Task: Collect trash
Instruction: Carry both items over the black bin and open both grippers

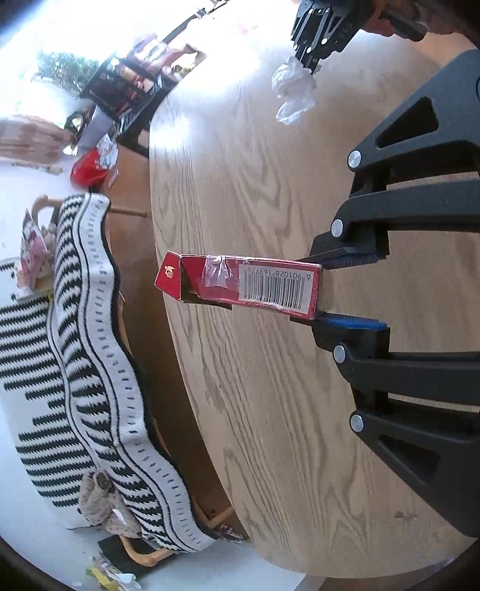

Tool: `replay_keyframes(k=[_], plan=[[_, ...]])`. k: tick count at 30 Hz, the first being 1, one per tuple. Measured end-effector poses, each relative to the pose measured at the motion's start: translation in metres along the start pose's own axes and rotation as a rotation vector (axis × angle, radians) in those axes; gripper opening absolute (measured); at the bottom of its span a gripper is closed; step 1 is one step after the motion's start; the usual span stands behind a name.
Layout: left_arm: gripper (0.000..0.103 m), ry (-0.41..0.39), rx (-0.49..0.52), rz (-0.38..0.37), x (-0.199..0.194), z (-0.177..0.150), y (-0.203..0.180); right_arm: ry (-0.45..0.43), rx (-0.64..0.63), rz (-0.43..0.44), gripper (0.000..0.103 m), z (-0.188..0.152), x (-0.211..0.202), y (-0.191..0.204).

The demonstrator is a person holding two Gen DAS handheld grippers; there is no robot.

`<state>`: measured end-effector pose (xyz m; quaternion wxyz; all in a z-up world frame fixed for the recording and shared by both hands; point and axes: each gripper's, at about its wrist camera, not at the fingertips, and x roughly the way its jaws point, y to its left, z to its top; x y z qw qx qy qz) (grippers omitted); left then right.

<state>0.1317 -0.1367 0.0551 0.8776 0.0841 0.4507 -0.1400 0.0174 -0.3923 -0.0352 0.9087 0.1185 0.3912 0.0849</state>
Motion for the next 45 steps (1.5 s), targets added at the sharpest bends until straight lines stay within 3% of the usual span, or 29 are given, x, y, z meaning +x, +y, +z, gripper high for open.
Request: replay_keyframes(k=[6,10,16,19,22,27,31,35,45], plan=[[0.021,-0.041,0.055,-0.074,-0.053,-0.026,-0.044,-0.067,0.061,-0.034,0.01,-0.03,-0.072,-0.02],[0.021,-0.032,0.071,-0.187,-0.078,-0.066,-0.091,-0.095,0.085,-0.085,0.01,-0.057,-0.116,-0.032],[0.021,0.065,0.173,-0.357,-0.093,-0.151,-0.185,-0.121,0.15,-0.163,0.01,-0.121,-0.173,-0.052],[0.021,0.121,0.23,-0.417,-0.097,-0.199,-0.221,-0.075,0.218,-0.207,0.01,-0.179,-0.19,-0.068],[0.021,0.217,0.291,-0.466,-0.089,-0.248,-0.253,-0.027,0.304,-0.185,0.011,-0.226,-0.196,-0.081],[0.021,0.315,0.325,-0.478,-0.063,-0.291,-0.282,0.056,0.415,-0.131,0.011,-0.281,-0.183,-0.098],[0.021,0.36,0.298,-0.444,-0.031,-0.305,-0.288,0.131,0.466,-0.147,0.011,-0.307,-0.164,-0.107],[0.021,0.404,0.219,-0.435,-0.01,-0.31,-0.28,0.166,0.465,-0.134,0.011,-0.316,-0.156,-0.105],[0.021,0.374,0.219,-0.417,-0.017,-0.31,-0.286,0.181,0.446,-0.116,0.011,-0.306,-0.14,-0.095]])
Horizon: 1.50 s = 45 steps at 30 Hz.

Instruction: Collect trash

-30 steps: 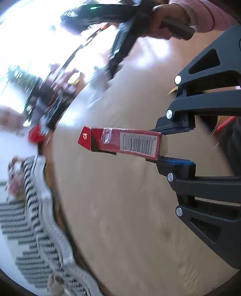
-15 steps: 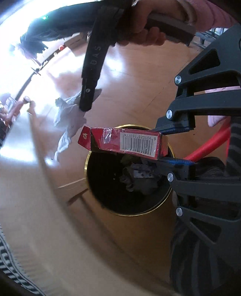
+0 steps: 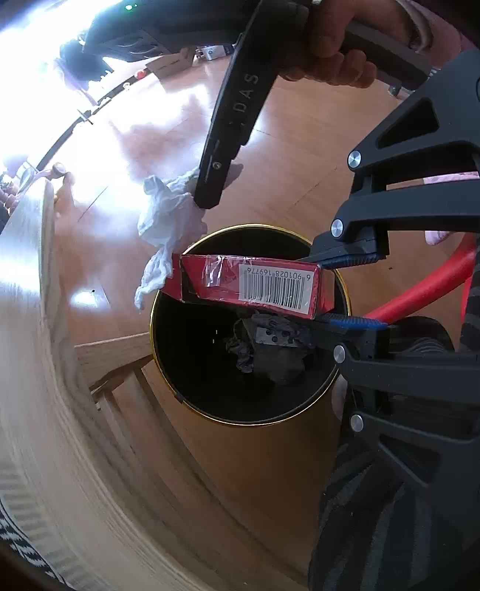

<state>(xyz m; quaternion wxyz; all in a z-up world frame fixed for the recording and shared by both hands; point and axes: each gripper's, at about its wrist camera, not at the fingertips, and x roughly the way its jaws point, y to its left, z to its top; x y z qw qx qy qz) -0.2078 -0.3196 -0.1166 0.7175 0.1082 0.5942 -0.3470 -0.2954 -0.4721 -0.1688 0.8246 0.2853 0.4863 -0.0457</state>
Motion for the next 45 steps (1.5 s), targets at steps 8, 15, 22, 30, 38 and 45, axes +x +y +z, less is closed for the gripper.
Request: replay_keyframes(k=[8,15,22,30,38,45], plan=[[0.021,-0.005,-0.009,-0.006,-0.005,-0.002,0.0,0.001,-0.016,0.001,0.011,0.001,0.001,0.008],[0.021,-0.006,-0.01,-0.003,-0.007,-0.003,-0.001,-0.001,-0.012,0.005,0.011,0.0,0.002,0.007],[0.05,0.009,-0.034,0.059,-0.006,0.0,-0.001,-0.011,0.04,0.052,0.064,0.002,-0.003,0.001],[0.096,-0.14,-0.048,-0.007,-0.047,-0.003,0.002,-0.118,0.1,0.072,0.096,0.012,-0.026,-0.01],[0.096,-0.316,-0.085,0.136,-0.121,0.01,0.03,-0.346,0.006,-0.009,0.096,0.022,-0.055,0.01],[0.096,-0.442,-0.194,0.305,-0.182,0.028,0.101,-0.412,-0.155,-0.008,0.096,0.068,-0.062,0.086]])
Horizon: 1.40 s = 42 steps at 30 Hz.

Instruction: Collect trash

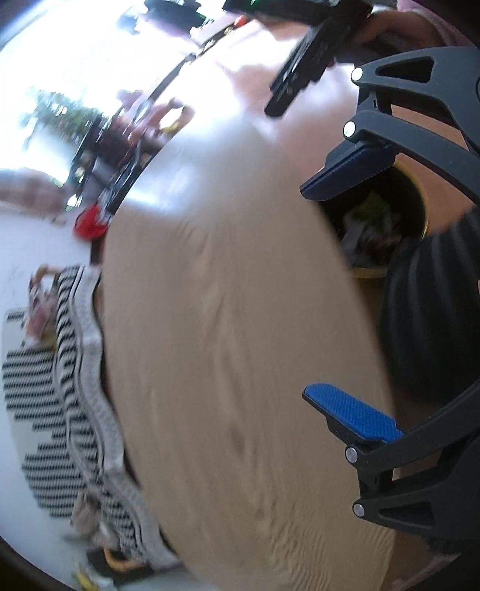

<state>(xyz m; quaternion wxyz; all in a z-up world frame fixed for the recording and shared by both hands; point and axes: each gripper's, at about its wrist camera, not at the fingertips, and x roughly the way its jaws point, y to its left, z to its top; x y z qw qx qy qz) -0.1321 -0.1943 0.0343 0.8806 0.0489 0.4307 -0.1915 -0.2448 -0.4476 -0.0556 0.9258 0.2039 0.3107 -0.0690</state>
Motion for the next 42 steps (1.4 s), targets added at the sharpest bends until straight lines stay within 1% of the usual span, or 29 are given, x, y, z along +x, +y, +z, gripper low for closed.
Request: replay_keyframes(k=[3,5,8,10,13,15,16,17,18,19,20,22,24,26,28,33,38,42], plan=[[0.096,-0.052,-0.006,0.07,-0.005,0.019,0.034,-0.083,-0.072,0.014,0.096,0.024,0.003,0.045],[0.096,-0.09,-0.019,0.115,-0.005,0.031,0.063,-0.109,-0.108,0.011,0.096,0.041,0.014,0.074],[0.096,-0.108,-0.039,0.172,-0.001,0.039,0.1,-0.096,-0.114,0.028,0.096,0.068,0.042,0.118],[0.096,-0.131,-0.063,0.196,0.001,0.047,0.119,-0.066,-0.1,0.035,0.096,0.083,0.067,0.147],[0.096,-0.141,-0.104,0.267,0.012,0.055,0.15,-0.062,-0.085,0.041,0.096,0.093,0.092,0.184],[0.096,-0.135,-0.125,0.29,0.018,0.054,0.163,-0.056,-0.087,0.066,0.096,0.097,0.111,0.214],[0.096,-0.133,-0.148,0.287,0.02,0.05,0.17,-0.05,-0.091,0.095,0.096,0.096,0.115,0.224],[0.096,-0.126,-0.17,0.272,0.022,0.047,0.174,-0.037,-0.108,0.142,0.096,0.094,0.121,0.235],[0.096,-0.12,-0.186,0.257,0.023,0.043,0.178,-0.013,-0.157,0.175,0.096,0.091,0.125,0.245],[0.096,-0.118,-0.195,0.245,0.025,0.042,0.179,-0.003,-0.226,0.171,0.096,0.088,0.127,0.253],[0.096,-0.112,-0.198,0.231,0.028,0.043,0.18,-0.027,-0.269,0.135,0.096,0.087,0.125,0.258],[0.096,-0.104,-0.183,0.221,0.034,0.044,0.177,-0.054,-0.274,0.088,0.096,0.084,0.124,0.259],[0.096,-0.101,-0.164,0.227,0.036,0.042,0.173,-0.054,-0.235,0.103,0.096,0.084,0.123,0.258],[0.097,-0.098,-0.169,0.223,0.036,0.043,0.173,-0.081,-0.225,0.089,0.096,0.084,0.119,0.261],[0.097,-0.107,-0.171,0.219,0.034,0.043,0.172,-0.102,-0.234,0.084,0.096,0.083,0.116,0.266],[0.096,-0.101,-0.178,0.224,0.031,0.039,0.175,-0.11,-0.282,0.085,0.096,0.079,0.11,0.281],[0.097,-0.096,-0.201,0.234,0.031,0.035,0.18,-0.16,-0.256,0.109,0.096,0.072,0.085,0.282],[0.097,-0.088,-0.208,0.229,0.033,0.034,0.18,-0.171,-0.283,0.106,0.096,0.069,0.081,0.288]])
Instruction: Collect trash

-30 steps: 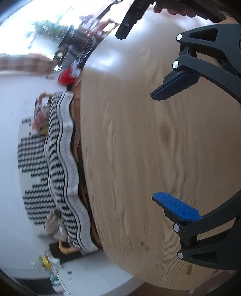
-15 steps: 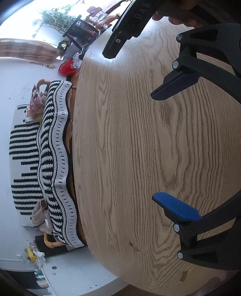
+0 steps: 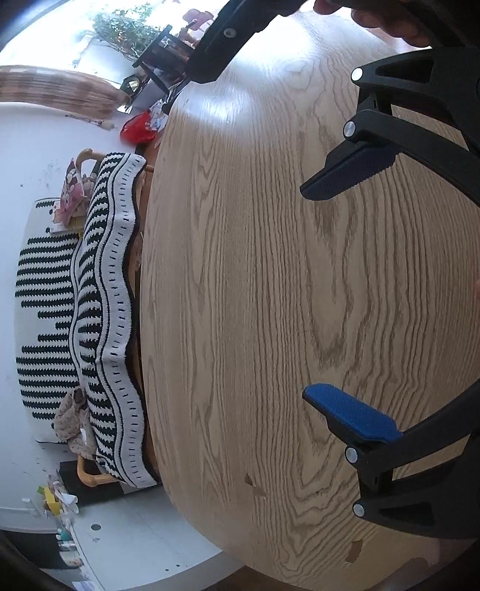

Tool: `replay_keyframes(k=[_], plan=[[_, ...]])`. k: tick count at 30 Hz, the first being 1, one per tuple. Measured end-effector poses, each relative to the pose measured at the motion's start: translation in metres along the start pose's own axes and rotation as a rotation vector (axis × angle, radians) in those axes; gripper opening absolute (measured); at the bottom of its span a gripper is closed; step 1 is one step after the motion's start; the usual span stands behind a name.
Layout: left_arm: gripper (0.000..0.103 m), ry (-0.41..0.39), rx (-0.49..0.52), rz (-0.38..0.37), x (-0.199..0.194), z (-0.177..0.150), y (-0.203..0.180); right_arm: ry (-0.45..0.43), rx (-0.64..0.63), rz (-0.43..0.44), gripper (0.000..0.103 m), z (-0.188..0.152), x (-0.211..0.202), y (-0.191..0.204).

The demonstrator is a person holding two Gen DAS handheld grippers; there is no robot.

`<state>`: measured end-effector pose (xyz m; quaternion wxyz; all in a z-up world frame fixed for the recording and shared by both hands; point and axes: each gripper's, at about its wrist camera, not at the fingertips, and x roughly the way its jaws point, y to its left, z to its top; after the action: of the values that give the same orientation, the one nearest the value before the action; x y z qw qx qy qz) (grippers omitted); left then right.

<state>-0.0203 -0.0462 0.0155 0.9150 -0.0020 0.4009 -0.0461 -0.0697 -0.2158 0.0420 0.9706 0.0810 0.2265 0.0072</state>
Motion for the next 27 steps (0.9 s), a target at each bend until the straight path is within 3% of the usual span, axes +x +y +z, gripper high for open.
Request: replay_keyframes(k=[27], plan=[[0.097,0.02,0.001,-0.014,0.007,-0.002,0.001,0.04,0.009,-0.001,0.096,-0.006,0.01,0.0]])
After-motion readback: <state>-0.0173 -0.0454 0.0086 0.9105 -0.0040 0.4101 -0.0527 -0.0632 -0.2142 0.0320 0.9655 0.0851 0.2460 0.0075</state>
